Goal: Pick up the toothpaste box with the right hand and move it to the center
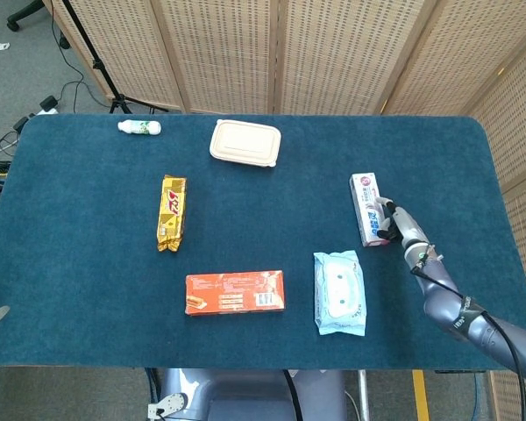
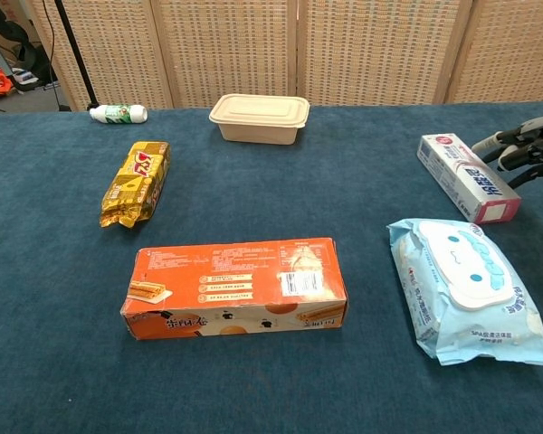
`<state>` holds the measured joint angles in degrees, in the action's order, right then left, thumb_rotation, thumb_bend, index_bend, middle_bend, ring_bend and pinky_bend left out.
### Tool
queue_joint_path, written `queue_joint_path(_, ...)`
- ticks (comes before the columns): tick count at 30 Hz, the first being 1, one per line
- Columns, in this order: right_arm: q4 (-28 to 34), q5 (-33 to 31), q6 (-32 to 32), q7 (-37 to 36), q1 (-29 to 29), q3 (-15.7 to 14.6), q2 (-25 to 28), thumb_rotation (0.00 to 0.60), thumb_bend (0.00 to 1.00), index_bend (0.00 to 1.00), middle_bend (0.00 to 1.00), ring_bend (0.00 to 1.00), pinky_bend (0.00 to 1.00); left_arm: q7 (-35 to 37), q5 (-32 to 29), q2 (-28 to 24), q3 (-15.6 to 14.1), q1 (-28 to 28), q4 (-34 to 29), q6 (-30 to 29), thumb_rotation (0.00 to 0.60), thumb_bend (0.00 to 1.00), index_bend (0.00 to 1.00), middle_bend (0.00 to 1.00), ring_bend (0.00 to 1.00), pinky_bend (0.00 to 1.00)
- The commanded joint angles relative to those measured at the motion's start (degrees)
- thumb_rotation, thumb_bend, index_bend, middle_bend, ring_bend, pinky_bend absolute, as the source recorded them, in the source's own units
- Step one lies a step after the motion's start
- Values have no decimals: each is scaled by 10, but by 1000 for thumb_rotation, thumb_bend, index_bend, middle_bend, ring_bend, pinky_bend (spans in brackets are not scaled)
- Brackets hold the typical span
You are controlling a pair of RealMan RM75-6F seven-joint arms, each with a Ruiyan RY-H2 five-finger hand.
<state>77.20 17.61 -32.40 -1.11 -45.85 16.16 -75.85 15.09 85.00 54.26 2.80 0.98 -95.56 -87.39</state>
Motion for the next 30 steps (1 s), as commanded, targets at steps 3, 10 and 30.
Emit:
queue_joint_path(3,12,-7,-17,10,-18,-9,-10,600,1000,93,82,0,172,6,0,-2,0,0,2,0,600,0,0,0,0,0)
queue_joint_path(10,19,-33,-28,15,-39,-13,-30,600,1000,99,86,0,195,11,2,-3,-1,0,3,1,600,0,0,0,0,0)
queue_joint_path(30,56,-68,-99,58,-103,2,-91,600,1000,132,112,0,199,37,2,-10,-1,2,8,7,600,0,0,0,0,0)
